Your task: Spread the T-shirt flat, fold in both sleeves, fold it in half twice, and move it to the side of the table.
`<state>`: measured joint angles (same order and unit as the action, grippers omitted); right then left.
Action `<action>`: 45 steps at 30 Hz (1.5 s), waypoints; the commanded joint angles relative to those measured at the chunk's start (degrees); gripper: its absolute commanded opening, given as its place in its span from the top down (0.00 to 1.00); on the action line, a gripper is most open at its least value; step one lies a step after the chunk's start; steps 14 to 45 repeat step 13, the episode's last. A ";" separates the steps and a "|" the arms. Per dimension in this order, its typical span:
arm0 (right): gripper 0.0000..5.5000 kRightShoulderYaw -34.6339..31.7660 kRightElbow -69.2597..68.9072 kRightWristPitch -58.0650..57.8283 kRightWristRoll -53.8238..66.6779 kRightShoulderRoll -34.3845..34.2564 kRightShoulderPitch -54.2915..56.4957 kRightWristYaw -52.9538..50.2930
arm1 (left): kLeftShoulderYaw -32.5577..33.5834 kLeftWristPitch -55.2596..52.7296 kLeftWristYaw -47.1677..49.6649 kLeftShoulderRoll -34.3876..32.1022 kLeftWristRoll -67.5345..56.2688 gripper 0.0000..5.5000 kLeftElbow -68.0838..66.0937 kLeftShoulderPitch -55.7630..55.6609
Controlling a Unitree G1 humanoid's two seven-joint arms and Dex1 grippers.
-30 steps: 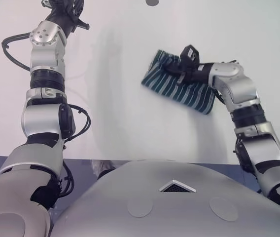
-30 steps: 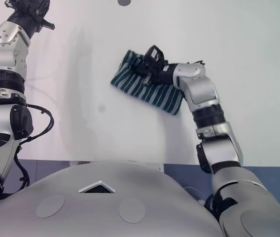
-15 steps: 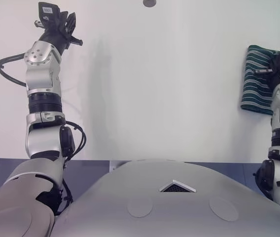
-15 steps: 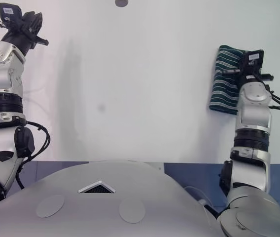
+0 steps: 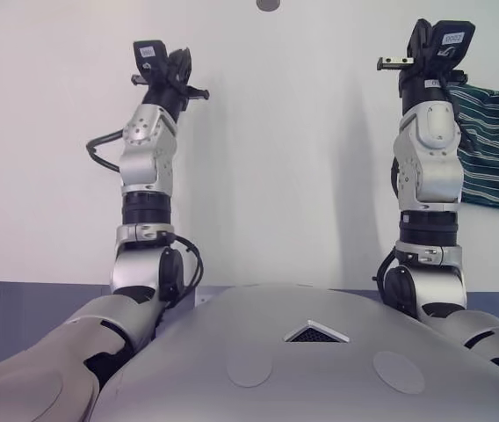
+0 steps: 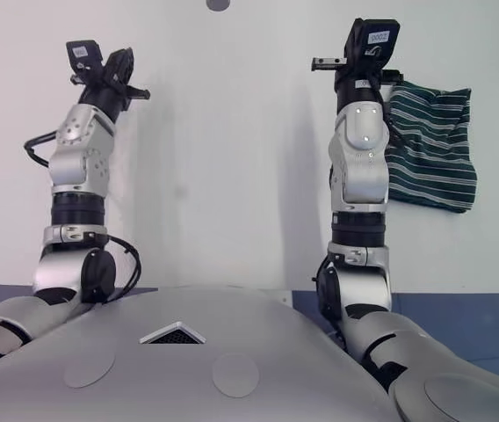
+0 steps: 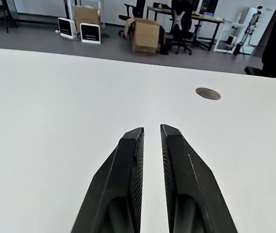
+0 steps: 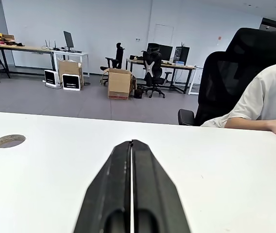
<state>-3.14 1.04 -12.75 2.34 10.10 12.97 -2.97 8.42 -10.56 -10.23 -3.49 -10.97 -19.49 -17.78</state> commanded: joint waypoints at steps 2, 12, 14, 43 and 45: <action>1.00 -0.91 -1.65 -2.91 -0.48 2.17 -0.31 2.48 | 0.17 1.52 2.35 2.96 -0.72 1.00 0.55 0.54; 1.00 -0.99 -4.78 -4.72 -1.12 1.80 -2.91 3.19 | -1.50 3.36 2.47 3.49 0.69 1.00 -0.90 0.70; 1.00 -1.55 -4.94 -5.09 -0.88 1.52 -3.40 2.81 | -1.31 3.76 2.37 3.53 0.51 1.00 -1.56 0.32; 1.00 -1.55 -4.94 -5.09 -0.88 1.52 -3.40 2.81 | -1.31 3.76 2.37 3.53 0.51 1.00 -1.56 0.32; 1.00 -1.55 -4.94 -5.09 -0.88 1.52 -3.40 2.81 | -1.31 3.76 2.37 3.53 0.51 1.00 -1.56 0.32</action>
